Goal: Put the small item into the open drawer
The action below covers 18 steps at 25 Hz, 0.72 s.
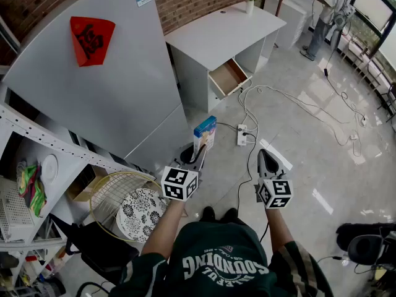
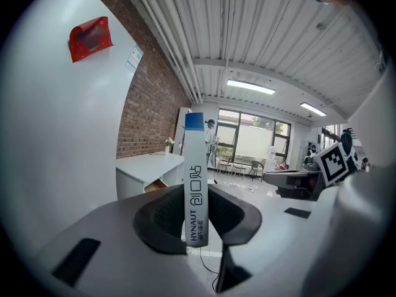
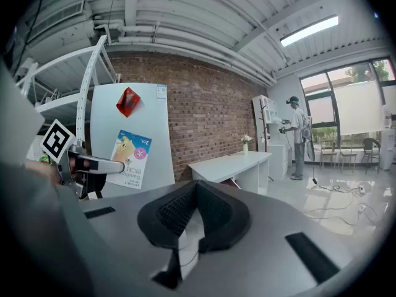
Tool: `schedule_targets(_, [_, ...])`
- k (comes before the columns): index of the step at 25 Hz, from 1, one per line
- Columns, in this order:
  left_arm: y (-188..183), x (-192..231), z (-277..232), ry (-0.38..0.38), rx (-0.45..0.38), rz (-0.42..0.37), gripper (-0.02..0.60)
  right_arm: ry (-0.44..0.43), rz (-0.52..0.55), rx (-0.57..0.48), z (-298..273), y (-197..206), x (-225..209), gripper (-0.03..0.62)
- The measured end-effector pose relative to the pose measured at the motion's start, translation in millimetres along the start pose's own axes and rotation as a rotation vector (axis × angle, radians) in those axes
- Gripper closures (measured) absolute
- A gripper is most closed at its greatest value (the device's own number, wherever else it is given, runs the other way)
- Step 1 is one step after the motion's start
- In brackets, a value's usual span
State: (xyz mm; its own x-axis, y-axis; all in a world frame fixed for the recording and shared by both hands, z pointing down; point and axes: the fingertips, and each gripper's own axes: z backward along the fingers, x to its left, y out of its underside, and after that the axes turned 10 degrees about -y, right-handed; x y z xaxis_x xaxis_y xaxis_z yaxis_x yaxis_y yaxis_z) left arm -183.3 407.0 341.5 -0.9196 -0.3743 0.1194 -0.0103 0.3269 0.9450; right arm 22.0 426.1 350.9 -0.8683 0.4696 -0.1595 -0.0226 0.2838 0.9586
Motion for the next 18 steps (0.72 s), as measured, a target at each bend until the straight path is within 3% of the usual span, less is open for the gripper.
schedule_targets(18, [6.9,-20.3,-1.8,0.005,0.011,0.001,0.492,0.001,-0.009,0.020,9.8,6.9,-10.1,0.571])
